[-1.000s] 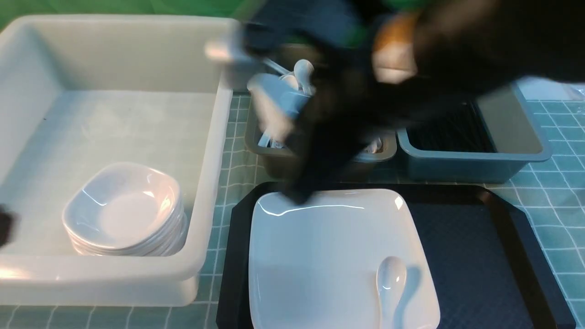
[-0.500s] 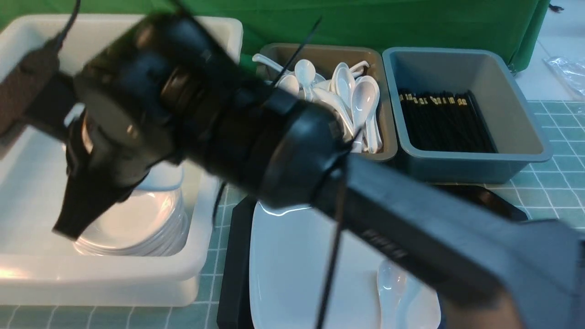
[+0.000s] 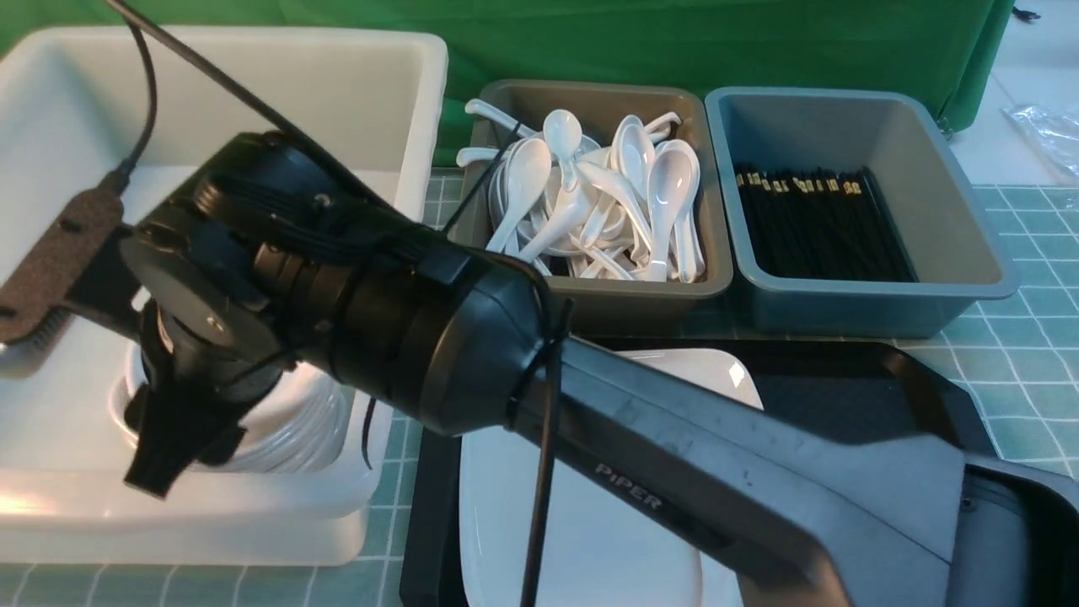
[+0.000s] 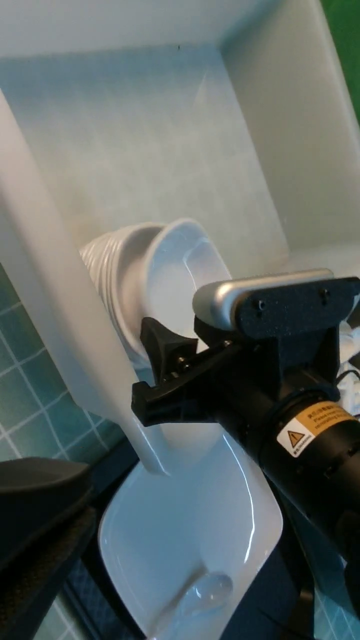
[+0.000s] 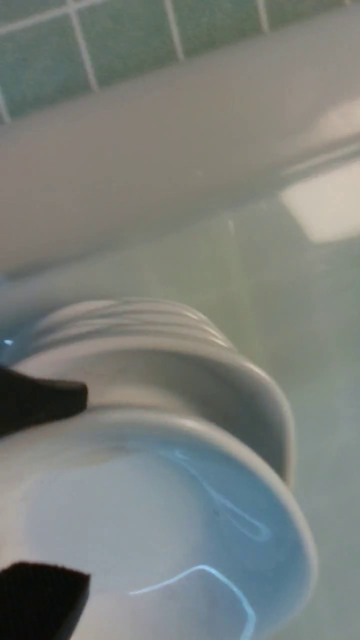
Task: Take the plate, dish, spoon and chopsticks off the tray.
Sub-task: Use the right arm to put the small plate into the large storage box on the left, then use the left arm to grab a soup spoon from the plate
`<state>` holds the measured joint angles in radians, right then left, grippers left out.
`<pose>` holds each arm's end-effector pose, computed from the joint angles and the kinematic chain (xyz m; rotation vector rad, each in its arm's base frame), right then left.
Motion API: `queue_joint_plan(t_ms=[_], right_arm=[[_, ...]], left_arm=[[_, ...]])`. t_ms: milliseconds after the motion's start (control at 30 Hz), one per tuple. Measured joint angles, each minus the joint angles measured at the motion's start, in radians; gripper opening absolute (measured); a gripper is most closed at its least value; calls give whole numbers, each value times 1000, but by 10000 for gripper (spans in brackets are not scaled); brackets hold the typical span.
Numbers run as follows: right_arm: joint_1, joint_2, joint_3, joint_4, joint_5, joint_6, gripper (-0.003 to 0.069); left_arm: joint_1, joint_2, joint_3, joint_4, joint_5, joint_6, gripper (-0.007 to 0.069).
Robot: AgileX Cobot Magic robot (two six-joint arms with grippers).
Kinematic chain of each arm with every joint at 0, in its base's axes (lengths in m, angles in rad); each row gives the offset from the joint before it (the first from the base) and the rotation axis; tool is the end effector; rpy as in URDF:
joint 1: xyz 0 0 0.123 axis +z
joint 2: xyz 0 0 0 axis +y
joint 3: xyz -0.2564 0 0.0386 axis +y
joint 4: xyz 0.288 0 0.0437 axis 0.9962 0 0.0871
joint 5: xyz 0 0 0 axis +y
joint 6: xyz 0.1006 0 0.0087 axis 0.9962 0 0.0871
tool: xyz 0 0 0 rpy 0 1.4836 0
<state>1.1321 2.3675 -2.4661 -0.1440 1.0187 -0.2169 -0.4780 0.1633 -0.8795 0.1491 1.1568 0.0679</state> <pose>0.2492 0.5020 0.2726 -1.5285 1.8573 0.2468 0.0381 -0.0043 0.3905 0.4845 1.8559 -0.1045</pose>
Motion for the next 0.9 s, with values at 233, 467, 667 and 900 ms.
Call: queue_joint_plan(t_ms=[233,467,667,900], right_arm=[[25,-150,-42,-12,114,17,460],[-25,-443,292,-39,114,124,150],[-110,-830,844,-47,110,268,119],[-202,-1194,1312,-83,84,413,127]], left_arm=[[0,9,56,-50,-76,0,17],[0,148,69,-99,-86,0,17],[0,378,70,-156,-79,44,17],[-1,742,70,-428,-259,231,17]])
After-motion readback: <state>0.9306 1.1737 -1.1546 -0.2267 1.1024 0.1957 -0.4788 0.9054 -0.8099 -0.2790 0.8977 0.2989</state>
